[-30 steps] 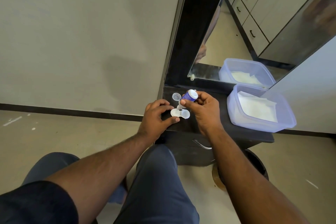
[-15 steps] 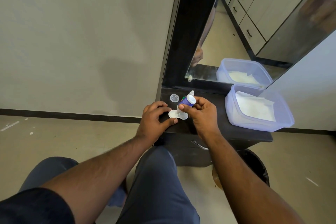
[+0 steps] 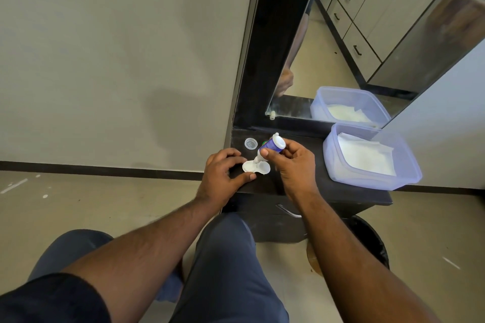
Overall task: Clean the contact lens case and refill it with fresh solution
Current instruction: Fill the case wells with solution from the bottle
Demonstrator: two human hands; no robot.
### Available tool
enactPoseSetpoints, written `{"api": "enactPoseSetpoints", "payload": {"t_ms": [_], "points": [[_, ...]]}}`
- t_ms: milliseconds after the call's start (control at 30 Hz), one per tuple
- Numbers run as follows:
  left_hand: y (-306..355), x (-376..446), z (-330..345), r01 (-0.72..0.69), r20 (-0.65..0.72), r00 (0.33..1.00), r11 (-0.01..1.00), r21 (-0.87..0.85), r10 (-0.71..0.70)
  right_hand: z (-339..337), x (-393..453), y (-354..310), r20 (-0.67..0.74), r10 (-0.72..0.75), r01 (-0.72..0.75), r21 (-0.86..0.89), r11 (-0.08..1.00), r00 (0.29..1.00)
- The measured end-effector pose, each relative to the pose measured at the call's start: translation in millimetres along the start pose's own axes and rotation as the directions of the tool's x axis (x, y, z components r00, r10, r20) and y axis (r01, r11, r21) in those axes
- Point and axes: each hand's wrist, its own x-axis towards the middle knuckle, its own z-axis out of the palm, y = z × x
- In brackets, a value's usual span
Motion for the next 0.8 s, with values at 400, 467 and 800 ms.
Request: {"api": "enactPoseSetpoints", "payload": {"t_ms": [400, 467, 800], "points": [[-3, -1, 1, 0.03, 0.012, 0.999, 0.999, -0.026, -0.03, 5, 1, -11, -0.003, -0.119, 0.119, -0.05, 0.992, 0.993], [-2, -1, 1, 0.029, 0.014, 0.999, 0.999, -0.024, -0.029, 6, 0, -7, 0.031, -0.134, 0.137, -0.12, 0.983, 0.99], [0, -1, -1, 0.02, 0.013, 1.0, 0.999, -0.032, -0.019, 11, 1, 7, 0.051, -0.152, 0.16, -0.246, 0.956, 0.987]]}}
